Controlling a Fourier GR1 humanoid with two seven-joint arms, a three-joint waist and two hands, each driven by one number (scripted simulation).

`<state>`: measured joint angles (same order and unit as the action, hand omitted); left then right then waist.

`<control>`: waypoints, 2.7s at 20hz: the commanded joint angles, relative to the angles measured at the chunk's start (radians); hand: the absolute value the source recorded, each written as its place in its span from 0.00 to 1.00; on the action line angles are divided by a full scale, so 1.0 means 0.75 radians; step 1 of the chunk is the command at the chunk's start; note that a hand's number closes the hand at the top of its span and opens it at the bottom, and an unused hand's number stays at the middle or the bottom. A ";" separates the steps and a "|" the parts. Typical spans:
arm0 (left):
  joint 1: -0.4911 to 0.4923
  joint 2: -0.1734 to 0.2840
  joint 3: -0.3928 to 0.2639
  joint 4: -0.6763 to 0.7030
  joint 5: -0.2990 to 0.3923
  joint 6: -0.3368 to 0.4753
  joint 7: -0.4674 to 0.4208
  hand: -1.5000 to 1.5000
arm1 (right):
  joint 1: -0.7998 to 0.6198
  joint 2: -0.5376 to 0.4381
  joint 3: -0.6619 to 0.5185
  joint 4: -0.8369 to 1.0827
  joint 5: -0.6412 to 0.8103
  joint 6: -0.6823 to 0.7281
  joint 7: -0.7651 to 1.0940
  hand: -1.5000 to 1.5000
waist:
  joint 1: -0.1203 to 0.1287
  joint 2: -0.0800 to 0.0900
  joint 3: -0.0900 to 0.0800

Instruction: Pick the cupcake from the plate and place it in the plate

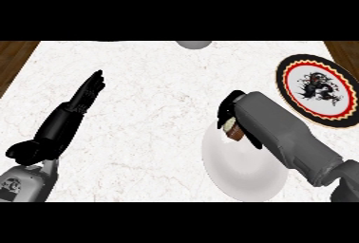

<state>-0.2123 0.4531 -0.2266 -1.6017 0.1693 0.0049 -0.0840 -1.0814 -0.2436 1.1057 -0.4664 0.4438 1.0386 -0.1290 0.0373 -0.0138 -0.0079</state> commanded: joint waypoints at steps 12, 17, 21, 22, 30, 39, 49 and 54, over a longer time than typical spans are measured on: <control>0.051 0.006 0.042 -0.045 0.010 -0.042 0.023 0.50 | 0.170 -0.096 0.121 -0.106 0.051 -0.157 -0.304 1.00 | -0.009 0.029 0.012; 0.096 0.006 0.093 0.028 -0.007 0.022 0.026 0.50 | 0.318 -0.188 -0.125 -0.297 0.049 -0.907 0.086 1.00 | -0.197 -0.042 0.017; 0.129 0.029 0.132 0.028 0.006 0.032 0.037 0.50 | 0.391 -0.252 -0.222 -0.466 0.075 -1.273 0.148 1.00 | -0.259 -0.070 0.017; 0.130 0.017 0.117 0.014 -0.022 0.058 0.041 0.50 | 0.417 -0.264 -0.244 -0.516 0.082 -1.354 0.172 1.00 | -0.255 -0.064 0.016; 0.191 0.054 0.164 -0.067 0.032 0.026 0.060 0.50 | 0.705 -0.499 -0.322 -1.033 0.137 -1.728 0.270 1.00 | -0.246 -0.057 0.008; 0.209 0.043 0.139 -0.096 0.017 -0.005 0.032 0.50 | 1.030 -0.942 -0.540 -1.710 0.116 -1.880 0.539 1.00 | -0.195 -0.020 0.007; 0.104 -0.041 0.103 -0.062 -0.047 -0.050 0.029 0.50 | 1.352 -1.136 -0.899 -1.932 0.050 -1.967 0.663 1.00 | -0.070 0.016 0.010; 0.043 -0.053 0.120 0.005 -0.041 -0.117 0.012 0.50 | 1.218 -0.973 -1.019 -1.633 -0.095 -1.937 0.425 1.00 | -0.041 0.025 0.011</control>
<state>-0.1466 0.4149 -0.1525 -1.6576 0.1283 -0.0368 -0.0480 -0.1068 -1.0395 0.4091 -1.8312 0.4399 -0.4237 0.2847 -0.0152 -0.0024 -0.0001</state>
